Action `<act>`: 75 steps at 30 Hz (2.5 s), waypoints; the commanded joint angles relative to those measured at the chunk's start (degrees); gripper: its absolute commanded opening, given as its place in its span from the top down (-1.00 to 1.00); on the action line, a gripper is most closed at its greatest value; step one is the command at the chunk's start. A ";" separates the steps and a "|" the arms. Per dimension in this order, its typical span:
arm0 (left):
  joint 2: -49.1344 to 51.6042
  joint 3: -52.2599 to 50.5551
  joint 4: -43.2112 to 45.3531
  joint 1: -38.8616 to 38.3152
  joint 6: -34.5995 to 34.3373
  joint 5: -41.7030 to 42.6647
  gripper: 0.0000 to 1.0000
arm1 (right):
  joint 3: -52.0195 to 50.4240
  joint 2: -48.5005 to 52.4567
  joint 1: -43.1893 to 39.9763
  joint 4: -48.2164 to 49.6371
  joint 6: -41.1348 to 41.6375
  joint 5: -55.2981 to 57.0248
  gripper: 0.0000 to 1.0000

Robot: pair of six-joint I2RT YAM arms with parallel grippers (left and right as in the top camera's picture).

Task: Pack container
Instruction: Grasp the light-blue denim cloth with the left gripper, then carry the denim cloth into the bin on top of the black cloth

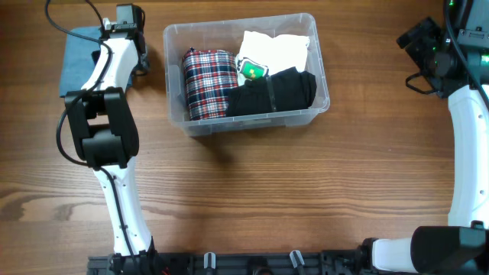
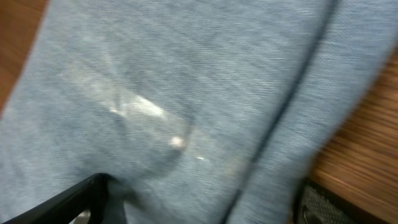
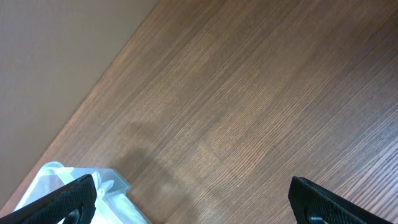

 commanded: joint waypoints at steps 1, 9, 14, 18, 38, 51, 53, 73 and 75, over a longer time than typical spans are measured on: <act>3.98 -0.83 -1.25 1.55 -0.28 -4.74 -0.76 | -0.17 0.11 0.28 0.15 0.85 0.98 -0.99; 7.61 -0.83 -2.99 1.60 1.18 -4.72 0.23 | -0.17 0.11 0.31 0.13 0.87 0.98 -0.99; 6.99 -0.74 -6.34 1.60 0.94 -4.50 0.92 | -0.17 0.11 0.31 0.15 0.87 0.98 -1.00; 2.47 -0.70 -10.29 1.60 0.17 -2.56 0.92 | -0.17 0.11 0.28 0.15 0.90 0.98 -0.99; -45.97 -0.70 -26.34 1.07 -3.96 29.03 0.92 | -0.17 0.11 0.31 0.13 0.87 0.98 -0.99; -48.35 -0.70 -20.81 -15.41 -25.62 30.91 0.92 | -0.17 0.11 0.31 0.13 0.87 0.98 -1.00; -47.17 -0.70 -19.71 -17.00 -26.73 30.88 0.92 | -0.17 0.11 0.31 0.13 0.87 0.98 -0.99; -32.87 -0.70 -22.08 -20.96 -27.02 26.14 0.92 | -0.17 0.11 0.28 0.15 0.87 0.98 -0.99; -32.92 -0.70 -20.13 -21.94 -17.29 27.69 0.92 | -0.17 0.11 0.28 0.15 0.87 0.98 -0.99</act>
